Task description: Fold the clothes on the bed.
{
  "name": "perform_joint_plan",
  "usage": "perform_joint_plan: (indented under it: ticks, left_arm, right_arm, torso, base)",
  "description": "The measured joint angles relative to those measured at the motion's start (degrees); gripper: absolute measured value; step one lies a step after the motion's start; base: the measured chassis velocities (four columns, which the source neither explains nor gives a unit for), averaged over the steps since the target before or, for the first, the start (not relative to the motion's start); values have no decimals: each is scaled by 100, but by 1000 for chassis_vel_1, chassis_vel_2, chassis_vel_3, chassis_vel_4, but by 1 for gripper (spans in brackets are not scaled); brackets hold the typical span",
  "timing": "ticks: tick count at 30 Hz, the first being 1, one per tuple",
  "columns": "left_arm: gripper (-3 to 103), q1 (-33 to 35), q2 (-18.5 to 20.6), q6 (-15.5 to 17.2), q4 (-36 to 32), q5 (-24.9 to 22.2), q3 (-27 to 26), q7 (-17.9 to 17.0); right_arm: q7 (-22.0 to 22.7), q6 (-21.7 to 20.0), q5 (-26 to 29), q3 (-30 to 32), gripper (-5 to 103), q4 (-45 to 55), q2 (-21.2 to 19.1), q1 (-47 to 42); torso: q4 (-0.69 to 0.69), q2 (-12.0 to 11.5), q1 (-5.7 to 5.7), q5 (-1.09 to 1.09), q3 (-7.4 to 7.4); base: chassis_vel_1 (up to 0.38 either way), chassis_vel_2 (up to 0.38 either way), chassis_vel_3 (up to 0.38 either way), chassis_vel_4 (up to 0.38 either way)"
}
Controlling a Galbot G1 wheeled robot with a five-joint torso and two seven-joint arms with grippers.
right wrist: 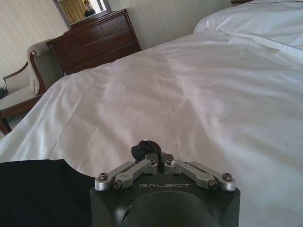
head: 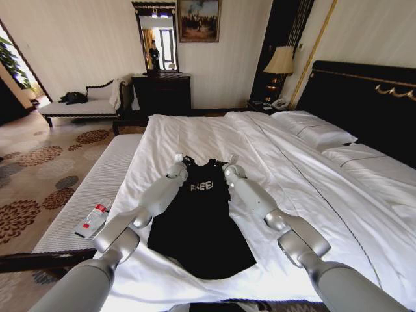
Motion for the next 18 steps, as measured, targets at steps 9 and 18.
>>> perform_joint_plan:
  ticks: [9, 18]
  left_arm:
    - [1, -300, -392, -148, 1102, 476, -606, 220]
    - [1, -366, -625, -317, 1534, 995, -1112, 412]
  right_arm:
    - [-253, 231, -355, 155, 1, -835, 325, 237]
    - [-350, 408, -686, 277, 1, -1276, 623, 376]
  torso:
    - [2, 0, -2, -2, -1]
    - [3, 1, -2, -1, -1]
  base:
    - [0, 0, 0, 0]
    - [0, 0, 0, 0]
